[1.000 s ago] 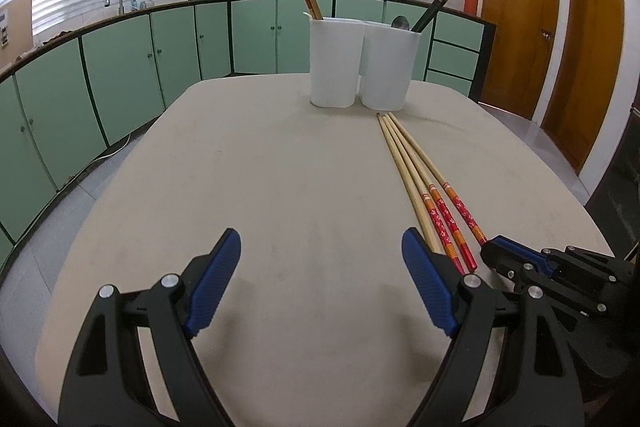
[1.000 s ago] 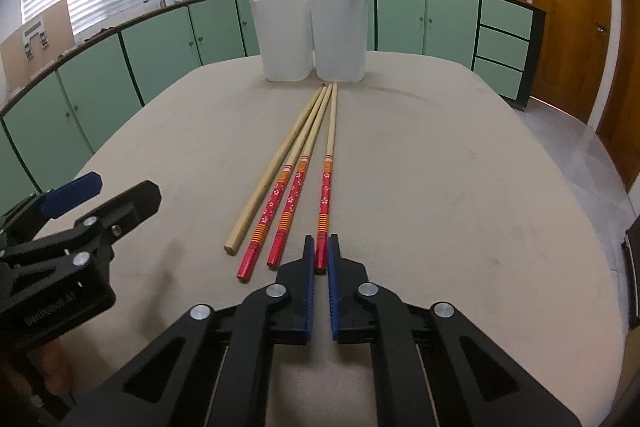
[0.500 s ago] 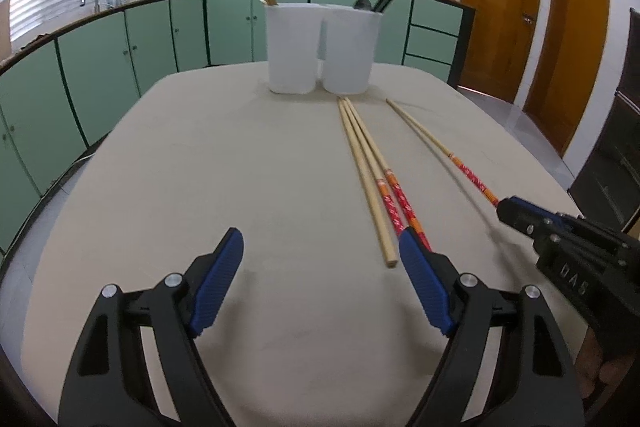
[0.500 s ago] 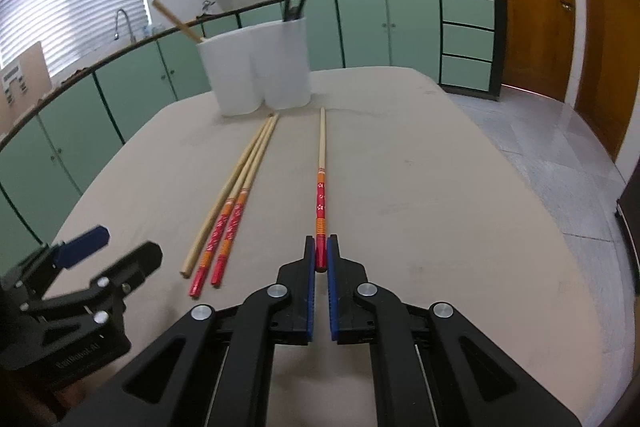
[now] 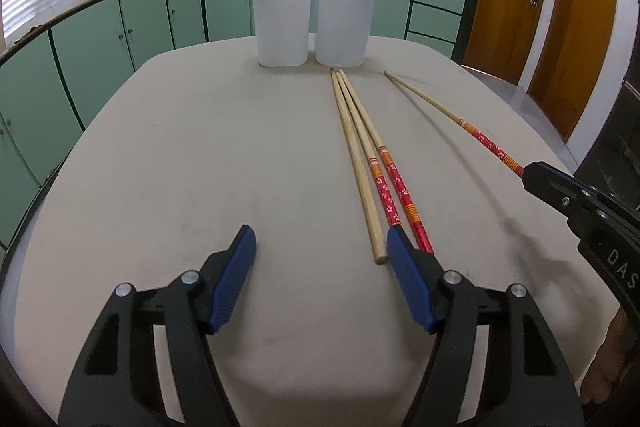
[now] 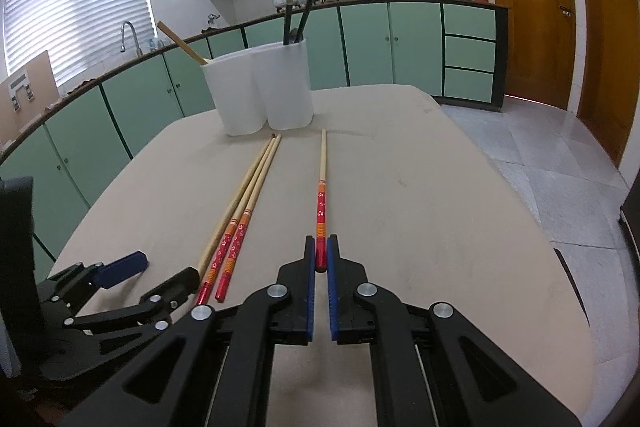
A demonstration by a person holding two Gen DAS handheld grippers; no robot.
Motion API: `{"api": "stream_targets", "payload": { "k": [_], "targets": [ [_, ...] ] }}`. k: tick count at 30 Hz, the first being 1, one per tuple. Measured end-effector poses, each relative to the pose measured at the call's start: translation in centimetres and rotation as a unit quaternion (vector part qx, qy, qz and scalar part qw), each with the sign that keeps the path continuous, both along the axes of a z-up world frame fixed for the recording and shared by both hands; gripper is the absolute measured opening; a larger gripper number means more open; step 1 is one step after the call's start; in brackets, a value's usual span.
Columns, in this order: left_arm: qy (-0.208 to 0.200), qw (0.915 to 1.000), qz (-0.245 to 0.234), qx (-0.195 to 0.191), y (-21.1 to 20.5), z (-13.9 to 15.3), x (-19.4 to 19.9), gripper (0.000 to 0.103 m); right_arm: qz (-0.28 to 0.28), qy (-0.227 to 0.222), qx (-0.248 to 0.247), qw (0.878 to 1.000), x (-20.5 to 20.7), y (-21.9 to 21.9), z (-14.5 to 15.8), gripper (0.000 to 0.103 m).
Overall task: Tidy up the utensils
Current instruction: 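Grasp a red-patterned chopstick with right tool while left tool grasps a plain wooden chopstick, then lift the wooden chopstick with left tool over the holder while right tool carries the red-patterned chopstick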
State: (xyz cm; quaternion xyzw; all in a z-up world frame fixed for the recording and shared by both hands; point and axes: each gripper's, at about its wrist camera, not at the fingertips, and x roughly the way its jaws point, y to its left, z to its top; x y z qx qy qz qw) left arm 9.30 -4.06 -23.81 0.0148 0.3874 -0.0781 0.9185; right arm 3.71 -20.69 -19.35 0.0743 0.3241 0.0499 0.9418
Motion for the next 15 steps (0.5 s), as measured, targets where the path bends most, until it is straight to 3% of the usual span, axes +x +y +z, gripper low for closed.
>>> {"api": "stream_targets", "payload": {
  "k": [2, 5, 11, 15],
  "targets": [
    [0.004, 1.0000, -0.001, 0.009, -0.36, -0.14, 0.07, 0.065, 0.001, 0.000, 0.002, 1.000, -0.02, -0.03, -0.01, 0.005],
    [0.005, 0.9999, 0.002, 0.011, -0.55, -0.12, 0.07, 0.055, 0.002, -0.001, 0.002, 1.000, -0.15, -0.12, 0.03, 0.005],
    [0.005, 0.9997, -0.020, -0.013, -1.03, 0.08, 0.00, 0.006, 0.003, -0.001, 0.000, 1.000, -0.12, -0.13, 0.16, 0.005],
    [0.008, 0.9994, -0.019, -0.027, -0.70, 0.33, 0.05, 0.006, 0.005, -0.002, -0.004, 1.000, -0.08, -0.03, 0.37, 0.005]
  ]
}}
